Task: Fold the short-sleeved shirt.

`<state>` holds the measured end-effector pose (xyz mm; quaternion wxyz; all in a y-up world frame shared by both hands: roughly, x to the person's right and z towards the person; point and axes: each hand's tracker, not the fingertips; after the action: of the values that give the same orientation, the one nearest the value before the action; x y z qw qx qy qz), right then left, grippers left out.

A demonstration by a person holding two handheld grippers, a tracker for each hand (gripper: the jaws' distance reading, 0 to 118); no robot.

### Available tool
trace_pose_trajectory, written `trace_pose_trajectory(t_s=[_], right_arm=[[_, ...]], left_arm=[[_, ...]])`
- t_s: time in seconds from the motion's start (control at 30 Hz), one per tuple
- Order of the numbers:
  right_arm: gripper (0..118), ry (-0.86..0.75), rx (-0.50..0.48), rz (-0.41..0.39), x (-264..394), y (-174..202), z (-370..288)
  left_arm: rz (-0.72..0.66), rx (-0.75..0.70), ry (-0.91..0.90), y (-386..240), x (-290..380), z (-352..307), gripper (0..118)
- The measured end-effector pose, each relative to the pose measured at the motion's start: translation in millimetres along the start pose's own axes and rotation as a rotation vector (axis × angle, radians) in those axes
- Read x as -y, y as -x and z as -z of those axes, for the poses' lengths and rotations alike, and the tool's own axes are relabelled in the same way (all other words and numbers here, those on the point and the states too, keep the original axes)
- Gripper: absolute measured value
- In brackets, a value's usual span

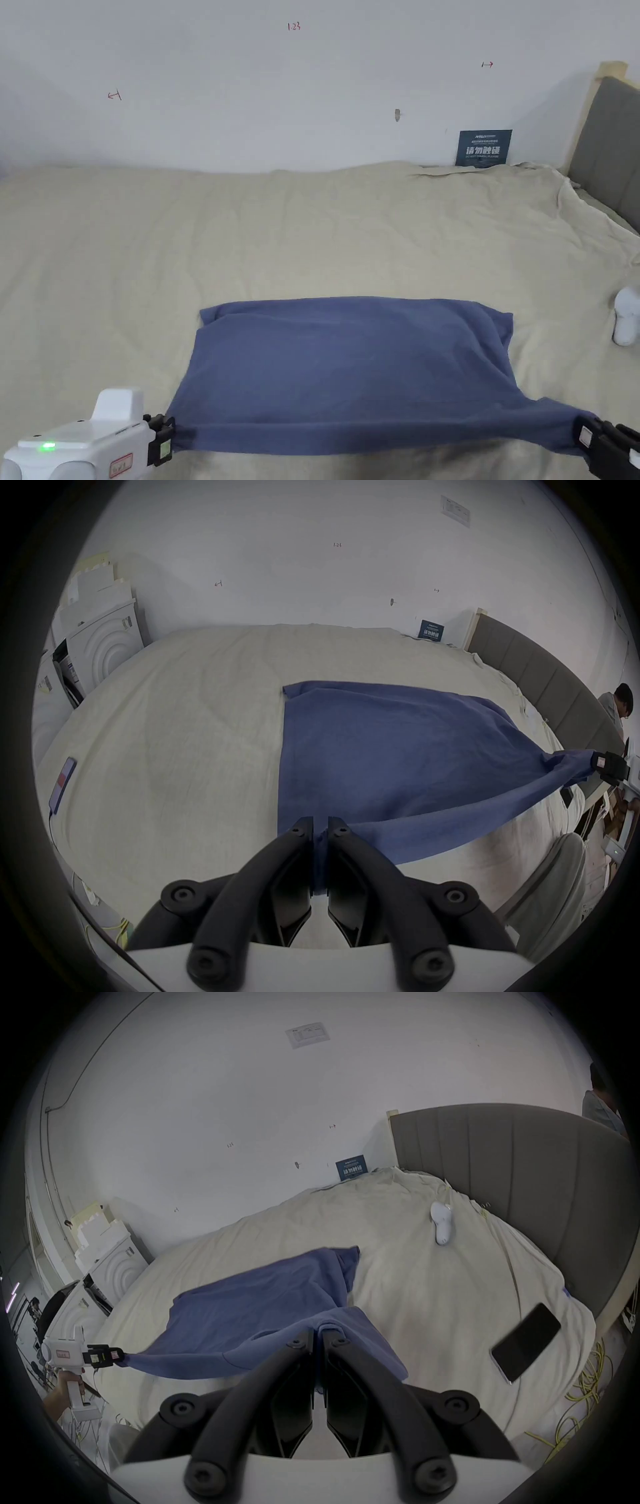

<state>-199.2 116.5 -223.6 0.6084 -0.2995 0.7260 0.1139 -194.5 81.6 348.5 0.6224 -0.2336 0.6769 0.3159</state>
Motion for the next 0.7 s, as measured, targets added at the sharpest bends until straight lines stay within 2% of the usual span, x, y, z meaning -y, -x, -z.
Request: trace_pose_trajectory(t_s=[0.27, 0.5, 0.63, 0.7], right_arm=[[2, 0.073, 0.009, 0.008, 38, -9, -12], [2, 0.232, 0.100, 0.010, 63, -20, 25], [2, 0.362, 0.182, -0.034, 81, -24, 55], [2, 0.400, 0.193, -0.026, 88, -26, 66]], left_arm=[[-0.026, -0.020, 0.048, 3, 26, -14, 4], [-0.019, -0.062, 0.117, 2, 47, 16, 4], [-0.016, -0.082, 0.175, -3, 62, 31, 4], [-0.014, -0.091, 0.196, -4, 68, 34, 4]])
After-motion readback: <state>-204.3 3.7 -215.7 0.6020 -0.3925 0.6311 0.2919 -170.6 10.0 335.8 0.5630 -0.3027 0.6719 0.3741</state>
